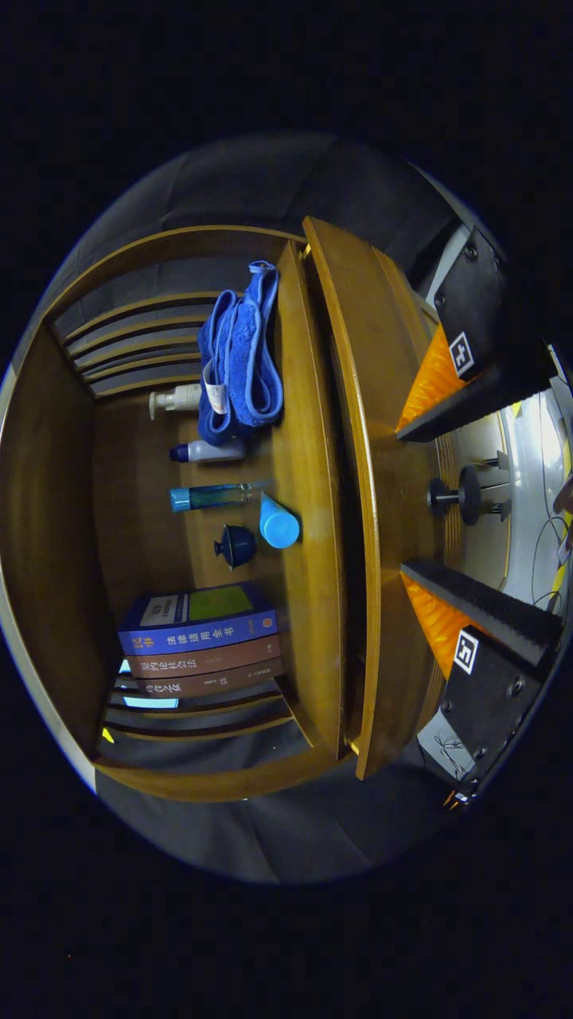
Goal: Pull open the drawer, take out the items inside it, and place them on the countertop above the cabinet.
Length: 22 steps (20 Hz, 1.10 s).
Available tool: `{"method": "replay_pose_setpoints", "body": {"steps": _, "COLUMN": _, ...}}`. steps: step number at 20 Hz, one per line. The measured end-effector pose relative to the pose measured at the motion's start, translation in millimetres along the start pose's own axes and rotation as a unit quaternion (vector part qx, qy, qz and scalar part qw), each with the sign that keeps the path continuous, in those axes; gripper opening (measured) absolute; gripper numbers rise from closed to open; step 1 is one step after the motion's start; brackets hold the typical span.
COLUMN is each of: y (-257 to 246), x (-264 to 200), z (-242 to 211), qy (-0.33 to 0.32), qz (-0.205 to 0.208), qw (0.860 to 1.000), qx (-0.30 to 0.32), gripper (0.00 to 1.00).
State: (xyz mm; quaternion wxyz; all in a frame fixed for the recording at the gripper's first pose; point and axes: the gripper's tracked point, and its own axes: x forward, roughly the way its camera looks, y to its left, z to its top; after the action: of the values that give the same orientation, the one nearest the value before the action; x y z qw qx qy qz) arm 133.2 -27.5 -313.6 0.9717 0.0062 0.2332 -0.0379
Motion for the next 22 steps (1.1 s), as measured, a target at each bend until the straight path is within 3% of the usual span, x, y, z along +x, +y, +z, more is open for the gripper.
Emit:
{"method": "replay_pose_setpoints", "body": {"steps": 7, "y": 0, "x": 18, "z": 7, "qy": 0.002, "qz": -0.002, "qw": 1.000, "qx": 0.000, "gripper": 0.99}}
{"method": "replay_pose_setpoints", "body": {"steps": 22, "y": -3, "x": 13, "z": 11, "qy": 0.001, "qz": -0.007, "qw": 1.000, "qx": -0.003, "gripper": 0.99}}
